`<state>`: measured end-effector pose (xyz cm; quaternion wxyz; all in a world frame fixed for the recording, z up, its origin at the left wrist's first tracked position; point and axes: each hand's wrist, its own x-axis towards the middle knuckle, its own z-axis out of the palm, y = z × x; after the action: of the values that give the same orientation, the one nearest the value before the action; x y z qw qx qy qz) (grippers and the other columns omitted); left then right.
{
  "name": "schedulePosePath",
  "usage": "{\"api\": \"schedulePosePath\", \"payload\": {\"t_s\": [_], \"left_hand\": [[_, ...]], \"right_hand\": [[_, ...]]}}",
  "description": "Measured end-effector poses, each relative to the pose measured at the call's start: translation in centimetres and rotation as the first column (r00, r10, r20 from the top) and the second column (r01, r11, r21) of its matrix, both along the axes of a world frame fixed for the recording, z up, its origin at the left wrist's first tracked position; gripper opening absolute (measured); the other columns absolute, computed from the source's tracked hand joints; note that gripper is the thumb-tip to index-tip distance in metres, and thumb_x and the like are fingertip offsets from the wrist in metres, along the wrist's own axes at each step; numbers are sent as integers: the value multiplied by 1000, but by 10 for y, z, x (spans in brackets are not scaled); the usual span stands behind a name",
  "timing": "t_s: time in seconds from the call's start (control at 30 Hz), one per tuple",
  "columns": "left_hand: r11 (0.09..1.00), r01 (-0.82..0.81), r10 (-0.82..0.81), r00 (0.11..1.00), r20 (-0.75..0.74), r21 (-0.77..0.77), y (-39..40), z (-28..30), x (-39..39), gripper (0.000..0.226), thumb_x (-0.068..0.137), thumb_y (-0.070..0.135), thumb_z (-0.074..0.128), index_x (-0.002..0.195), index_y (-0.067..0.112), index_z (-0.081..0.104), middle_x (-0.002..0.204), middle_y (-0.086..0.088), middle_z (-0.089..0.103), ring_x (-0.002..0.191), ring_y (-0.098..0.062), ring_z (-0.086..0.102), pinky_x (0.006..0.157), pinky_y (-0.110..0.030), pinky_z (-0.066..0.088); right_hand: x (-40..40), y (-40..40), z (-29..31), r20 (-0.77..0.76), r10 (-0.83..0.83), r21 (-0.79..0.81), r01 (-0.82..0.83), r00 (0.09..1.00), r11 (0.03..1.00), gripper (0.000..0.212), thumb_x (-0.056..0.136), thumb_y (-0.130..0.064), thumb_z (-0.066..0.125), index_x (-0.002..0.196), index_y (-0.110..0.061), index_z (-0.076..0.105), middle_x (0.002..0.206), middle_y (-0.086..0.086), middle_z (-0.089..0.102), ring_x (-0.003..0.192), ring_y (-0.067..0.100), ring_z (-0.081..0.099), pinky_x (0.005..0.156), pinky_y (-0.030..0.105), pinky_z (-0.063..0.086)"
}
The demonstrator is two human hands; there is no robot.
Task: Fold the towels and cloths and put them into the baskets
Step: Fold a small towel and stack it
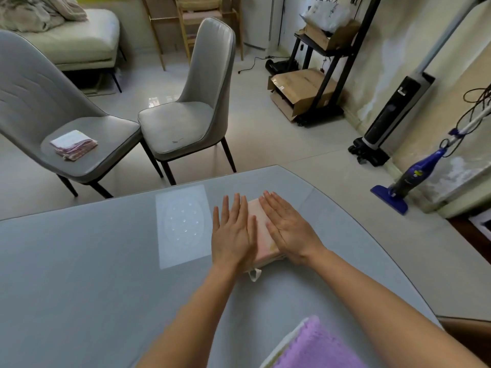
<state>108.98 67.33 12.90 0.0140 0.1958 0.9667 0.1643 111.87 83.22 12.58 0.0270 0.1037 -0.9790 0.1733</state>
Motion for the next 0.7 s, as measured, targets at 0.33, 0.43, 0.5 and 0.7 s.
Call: {"api": "schedulePosePath", "payload": {"t_s": [0.33, 0.43, 0.5, 0.7], "left_hand": [[999, 32, -33, 981, 189, 8, -6, -6, -6, 59, 102, 41, 13, 154, 16, 2, 162, -5, 1, 149, -18, -1, 121, -32, -2], [979, 95, -51, 971, 234, -181, -11, 25, -5, 64, 101, 48, 15, 154, 19, -7, 161, -6, -11, 149, -24, -8, 121, -44, -2], [975, 98, -57, 977, 203, -198, -13, 51, -1, 62, 102, 45, 18, 154, 17, -3, 161, -8, -8, 149, -25, -7, 120, -47, 1], [944, 269, -246, 959, 139, -190, -39, 126, 64, 34, 100, 32, 39, 126, 15, 53, 127, -9, 57, 109, -29, 57, 98, -41, 44]], "right_hand": [[-6, -5, -12, 105, 0, 49, -5, 994, 999, 69, 92, -48, 4, 152, -14, 7, 159, -3, -2, 147, 10, -8, 118, 22, -9], [-1, -3, 17, 225, -40, 159, 4, 974, 987, 58, 103, -41, 16, 153, -18, -3, 160, -3, -11, 147, 10, -11, 117, 28, -8], [10, -1, 49, 176, -97, 83, 84, 980, 993, 55, 104, -33, 26, 153, -15, 10, 161, 0, 3, 148, 11, 2, 118, 30, -2], [110, -1, 111, 116, -407, -105, 419, 906, 902, 28, 98, -21, 45, 114, -8, 63, 116, 9, 65, 106, 28, 59, 91, 41, 46]]}}
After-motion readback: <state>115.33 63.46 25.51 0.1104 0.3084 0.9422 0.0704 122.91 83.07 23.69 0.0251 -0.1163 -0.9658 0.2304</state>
